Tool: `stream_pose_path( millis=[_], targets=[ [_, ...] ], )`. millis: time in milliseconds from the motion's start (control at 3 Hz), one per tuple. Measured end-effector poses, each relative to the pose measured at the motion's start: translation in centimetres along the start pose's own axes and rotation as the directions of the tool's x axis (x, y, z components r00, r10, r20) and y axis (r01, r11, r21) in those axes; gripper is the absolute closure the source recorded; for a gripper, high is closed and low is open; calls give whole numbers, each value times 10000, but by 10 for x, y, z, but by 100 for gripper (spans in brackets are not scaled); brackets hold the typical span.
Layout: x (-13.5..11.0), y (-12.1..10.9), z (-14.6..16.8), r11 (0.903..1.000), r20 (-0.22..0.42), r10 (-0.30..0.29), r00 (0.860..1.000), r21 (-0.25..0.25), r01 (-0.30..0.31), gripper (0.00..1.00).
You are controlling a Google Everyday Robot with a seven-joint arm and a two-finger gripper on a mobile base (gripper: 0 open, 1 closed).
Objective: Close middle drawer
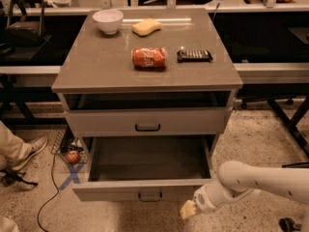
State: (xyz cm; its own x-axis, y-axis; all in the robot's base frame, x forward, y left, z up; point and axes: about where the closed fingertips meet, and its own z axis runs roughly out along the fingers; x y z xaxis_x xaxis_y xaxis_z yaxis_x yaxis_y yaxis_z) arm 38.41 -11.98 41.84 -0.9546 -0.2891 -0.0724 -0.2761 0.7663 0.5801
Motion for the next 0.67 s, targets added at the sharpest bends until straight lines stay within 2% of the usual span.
stream_pose_path(
  millis=[333,667],
  targets=[
    [-21,-34,33,9972,548,721,9959,159,-730,100],
    [-55,-61,55,9924,1332,1168,9842,220,-1207,100]
  ],
)
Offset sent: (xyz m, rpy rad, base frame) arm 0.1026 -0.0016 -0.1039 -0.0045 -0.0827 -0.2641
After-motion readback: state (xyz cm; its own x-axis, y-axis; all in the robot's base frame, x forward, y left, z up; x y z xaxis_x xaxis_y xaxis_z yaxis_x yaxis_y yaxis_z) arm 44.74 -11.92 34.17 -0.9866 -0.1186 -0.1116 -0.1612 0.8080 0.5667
